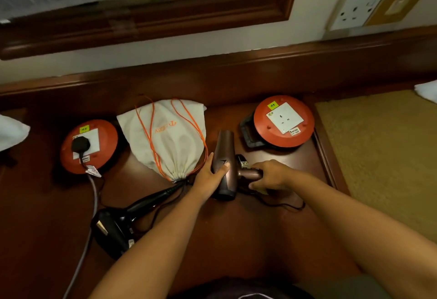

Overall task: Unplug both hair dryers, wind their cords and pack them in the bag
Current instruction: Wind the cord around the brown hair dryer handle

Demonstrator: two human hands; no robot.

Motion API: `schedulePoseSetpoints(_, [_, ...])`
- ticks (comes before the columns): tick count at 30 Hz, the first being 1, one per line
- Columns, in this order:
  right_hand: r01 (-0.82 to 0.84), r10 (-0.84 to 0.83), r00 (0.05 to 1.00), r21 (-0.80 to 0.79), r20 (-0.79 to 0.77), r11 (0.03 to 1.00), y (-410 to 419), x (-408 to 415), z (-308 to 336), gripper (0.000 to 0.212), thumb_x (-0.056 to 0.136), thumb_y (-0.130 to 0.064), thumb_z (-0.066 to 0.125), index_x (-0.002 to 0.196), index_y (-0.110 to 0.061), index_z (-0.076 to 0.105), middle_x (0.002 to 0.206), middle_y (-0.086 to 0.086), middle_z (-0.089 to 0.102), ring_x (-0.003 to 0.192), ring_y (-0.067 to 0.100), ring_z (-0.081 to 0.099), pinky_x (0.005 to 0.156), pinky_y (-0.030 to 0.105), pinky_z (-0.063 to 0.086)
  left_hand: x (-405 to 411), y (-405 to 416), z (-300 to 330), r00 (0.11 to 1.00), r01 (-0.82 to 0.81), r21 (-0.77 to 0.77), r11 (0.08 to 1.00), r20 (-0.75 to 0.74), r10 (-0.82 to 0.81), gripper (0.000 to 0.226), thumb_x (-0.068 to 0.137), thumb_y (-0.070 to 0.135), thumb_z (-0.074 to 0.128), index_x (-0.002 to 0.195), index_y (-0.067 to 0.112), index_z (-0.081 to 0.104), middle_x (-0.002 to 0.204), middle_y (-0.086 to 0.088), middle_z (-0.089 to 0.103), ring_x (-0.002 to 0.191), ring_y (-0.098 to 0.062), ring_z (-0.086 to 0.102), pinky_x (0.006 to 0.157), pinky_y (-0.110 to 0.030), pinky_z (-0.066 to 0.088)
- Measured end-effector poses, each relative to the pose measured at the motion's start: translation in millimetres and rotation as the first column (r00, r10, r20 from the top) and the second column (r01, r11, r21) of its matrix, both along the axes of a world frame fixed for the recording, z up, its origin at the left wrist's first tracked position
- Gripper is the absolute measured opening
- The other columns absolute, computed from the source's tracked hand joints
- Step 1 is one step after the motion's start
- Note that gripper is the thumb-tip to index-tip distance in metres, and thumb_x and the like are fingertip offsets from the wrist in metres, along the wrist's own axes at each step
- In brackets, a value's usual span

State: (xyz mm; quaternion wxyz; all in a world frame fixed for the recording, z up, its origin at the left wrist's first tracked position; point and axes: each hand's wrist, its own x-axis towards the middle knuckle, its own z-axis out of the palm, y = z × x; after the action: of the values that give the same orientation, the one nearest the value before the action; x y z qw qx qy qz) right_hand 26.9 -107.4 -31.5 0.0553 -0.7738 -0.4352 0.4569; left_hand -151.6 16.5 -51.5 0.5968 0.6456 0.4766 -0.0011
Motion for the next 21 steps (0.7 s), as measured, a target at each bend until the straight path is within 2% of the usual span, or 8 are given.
schedulePoseSetpoints(3, [-0.109, 0.113, 0.986, -0.042, 0.120, 0.993, -5.6, -4.9, -10.3, 0.060, 0.070, -0.045, 0.074, 0.123, -0.027, 0.052, 0.111, -0.001, 0.059, 0.096, 0.021, 0.058, 0.082, 0.033, 0.050, -4.9, -3.7, -4.3, 0.995, 0.078, 0.028, 0.997, -0.065, -0.076, 0.082, 0.088, 0.052, 0.057, 0.153, 0.026, 0.015, 0.153, 0.002, 0.033, 0.138, -0.019, 0.036, 0.106, -0.027, 0.030])
schedulePoseSetpoints(7, [-0.171, 0.178, 0.953, -0.050, 0.245, 0.984, -7.1, -6.7, -21.3, 0.046, 0.076, -0.033, 0.067, 0.118, -0.022, 0.052, 0.114, 0.005, 0.057, 0.097, 0.026, 0.057, 0.078, 0.035, 0.048, -9.5, -2.5, -2.6, 0.967, 0.207, 0.076, 0.975, -0.168, -0.192, 0.085, 0.086, 0.065, 0.049, 0.153, 0.031, 0.009, 0.151, -0.002, 0.039, 0.135, -0.026, 0.040, 0.102, -0.030, 0.034])
schedulePoseSetpoints(12, [-0.227, 0.238, 0.907, -0.073, 0.347, 0.971, -3.2, 1.7, -23.5, 0.043, 0.077, -0.033, 0.065, 0.117, -0.019, 0.056, 0.111, 0.007, 0.060, 0.098, 0.027, 0.058, 0.070, 0.031, 0.042, -24.4, 4.7, 1.6, 0.897, 0.381, 0.050, 0.923, -0.262, -0.356, 0.092, 0.079, 0.079, 0.042, 0.151, 0.040, -0.001, 0.144, -0.005, 0.047, 0.125, -0.028, 0.051, 0.101, -0.035, 0.042])
schedulePoseSetpoints(15, [-0.253, 0.258, 0.893, -0.063, 0.369, 0.966, -5.2, 7.0, -24.1, 0.045, 0.078, -0.032, 0.065, 0.120, -0.020, 0.055, 0.113, 0.007, 0.061, 0.100, 0.027, 0.058, 0.070, 0.030, 0.039, -37.2, 8.7, 0.5, 0.845, 0.493, 0.069, 0.867, -0.277, -0.458, 0.096, 0.076, 0.079, 0.046, 0.150, 0.042, -0.002, 0.105, -0.008, 0.068, 0.092, -0.026, 0.066, 0.079, -0.040, 0.052])
schedulePoseSetpoints(17, [-0.261, 0.257, 0.891, -0.041, 0.374, 0.965, -6.9, 7.7, -23.7, 0.045, 0.078, -0.031, 0.065, 0.121, -0.022, 0.053, 0.112, 0.007, 0.061, 0.100, 0.027, 0.058, 0.071, 0.030, 0.038, -43.7, 8.4, 0.7, 0.817, 0.545, 0.118, 0.830, -0.296, -0.494, 0.093, 0.080, 0.072, 0.051, 0.151, 0.039, 0.000, 0.073, -0.002, 0.063, 0.072, -0.019, 0.064, 0.069, -0.040, 0.050])
schedulePoseSetpoints(18, [-0.258, 0.250, 0.894, -0.029, 0.371, 0.966, -8.2, 6.7, -24.5, 0.045, 0.078, -0.029, 0.065, 0.121, -0.023, 0.053, 0.112, 0.007, 0.061, 0.101, 0.027, 0.057, 0.071, 0.030, 0.038, -46.8, 7.6, 0.1, 0.811, 0.556, 0.138, 0.820, -0.304, -0.499, 0.092, 0.081, 0.070, 0.053, 0.152, 0.039, 0.002, 0.070, 0.000, 0.060, 0.070, -0.016, 0.061, 0.068, -0.039, 0.049])
schedulePoseSetpoints(19, [-0.249, 0.239, 0.901, -0.018, 0.363, 0.968, -9.9, 4.9, -25.9, 0.045, 0.078, -0.028, 0.064, 0.121, -0.023, 0.053, 0.112, 0.007, 0.061, 0.101, 0.027, 0.056, 0.071, 0.030, 0.039, -49.3, 6.0, -0.4, 0.810, 0.558, 0.145, 0.817, -0.308, -0.499, 0.092, 0.081, 0.068, 0.054, 0.151, 0.040, 0.002, 0.075, 0.000, 0.061, 0.074, -0.016, 0.061, 0.069, -0.037, 0.048])
schedulePoseSetpoints(21, [-0.223, 0.213, 0.914, -0.011, 0.345, 0.975, -14.1, 0.5, -30.3, 0.045, 0.077, -0.027, 0.064, 0.120, -0.023, 0.053, 0.112, 0.007, 0.060, 0.100, 0.027, 0.055, 0.072, 0.032, 0.042, -52.8, 0.1, -2.3, 0.836, 0.518, 0.156, 0.841, -0.298, -0.460, 0.092, 0.079, 0.071, 0.055, 0.149, 0.046, 0.002, 0.113, -0.002, 0.064, 0.101, -0.019, 0.062, 0.086, -0.037, 0.050])
